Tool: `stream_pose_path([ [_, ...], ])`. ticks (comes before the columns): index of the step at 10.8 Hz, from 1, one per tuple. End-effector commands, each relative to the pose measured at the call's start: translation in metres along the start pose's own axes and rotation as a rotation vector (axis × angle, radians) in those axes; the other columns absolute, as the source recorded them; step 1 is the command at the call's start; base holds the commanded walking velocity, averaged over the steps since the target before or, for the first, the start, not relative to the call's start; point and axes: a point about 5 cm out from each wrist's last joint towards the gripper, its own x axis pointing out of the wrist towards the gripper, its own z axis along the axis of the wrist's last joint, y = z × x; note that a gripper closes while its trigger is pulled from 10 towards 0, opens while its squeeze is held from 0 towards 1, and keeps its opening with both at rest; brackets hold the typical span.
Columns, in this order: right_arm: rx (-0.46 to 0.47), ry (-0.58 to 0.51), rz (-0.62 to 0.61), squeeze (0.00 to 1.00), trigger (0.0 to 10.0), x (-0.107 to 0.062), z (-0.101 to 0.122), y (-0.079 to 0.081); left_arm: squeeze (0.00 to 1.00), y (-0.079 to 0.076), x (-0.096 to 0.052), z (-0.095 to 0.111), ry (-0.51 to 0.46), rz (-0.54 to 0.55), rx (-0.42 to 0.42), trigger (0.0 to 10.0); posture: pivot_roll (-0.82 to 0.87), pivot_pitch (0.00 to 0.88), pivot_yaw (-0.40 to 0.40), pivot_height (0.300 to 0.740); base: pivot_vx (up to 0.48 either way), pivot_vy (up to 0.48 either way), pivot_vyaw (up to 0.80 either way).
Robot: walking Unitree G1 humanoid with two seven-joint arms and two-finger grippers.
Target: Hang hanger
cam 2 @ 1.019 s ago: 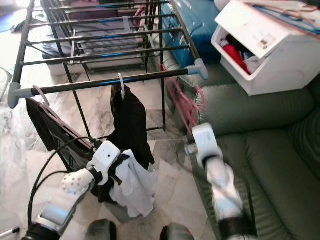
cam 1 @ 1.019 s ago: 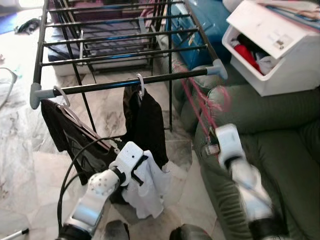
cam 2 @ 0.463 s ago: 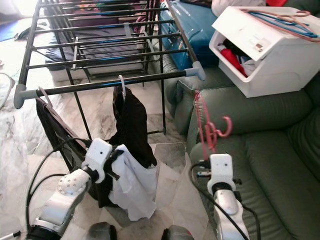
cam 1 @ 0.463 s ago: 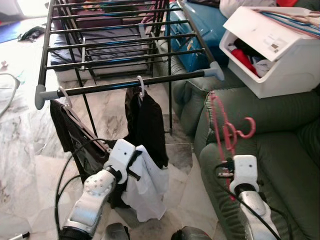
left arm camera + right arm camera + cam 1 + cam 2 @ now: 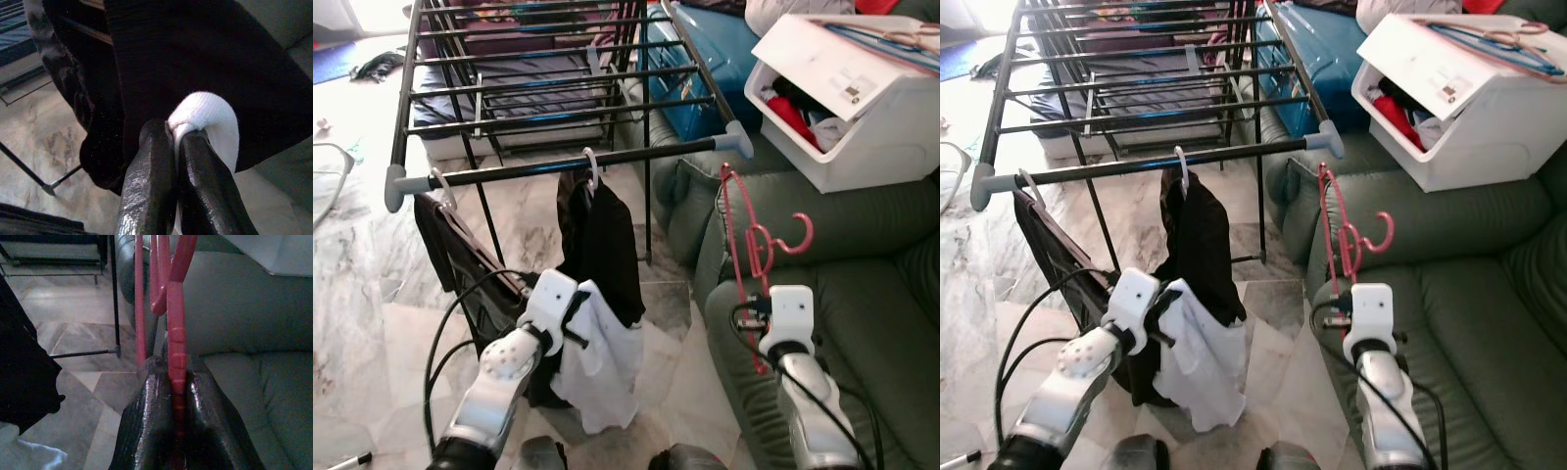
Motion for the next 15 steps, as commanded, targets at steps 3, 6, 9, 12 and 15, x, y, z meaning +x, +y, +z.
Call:
stream_pose_path([
  [3,0.068,-0.002,-0.025,0.00,10.0,0.017,0.008,-0.005,0.00,0.001,0.010,0.015,-0.059,-0.001,0.027,10.0,-0.06,0.000,-0.005,0.740,-0.264,0.000,0.00],
  [6,0.094,-0.021,0.026,0.00,10.0,0.023,0.015,-0.002,0.00,0.013,0.014,0.031,-0.105,0.043,0.069,10.0,-0.03,0.000,-0.017,0.740,-0.276,0.000,0.00],
  [9,0.075,0.006,0.018,0.00,10.0,0.019,0.004,0.007,0.00,0.011,0.001,0.015,-0.063,0.058,0.038,10.0,-0.03,0.000,-0.022,0.740,-0.274,0.000,0.00],
  [12,0.016,-0.039,-0.042,0.00,10.0,0.023,0.012,-0.001,0.00,0.011,0.001,0.013,-0.051,0.043,0.046,10.0,-0.04,0.000,-0.023,0.740,-0.273,0.000,0.00],
  [15,0.028,-0.013,-0.046,0.00,10.0,0.025,0.009,-0.008,0.00,0.014,0.003,0.014,-0.048,0.050,0.051,10.0,-0.04,0.000,-0.030,0.740,-0.308,0.000,0.00],
])
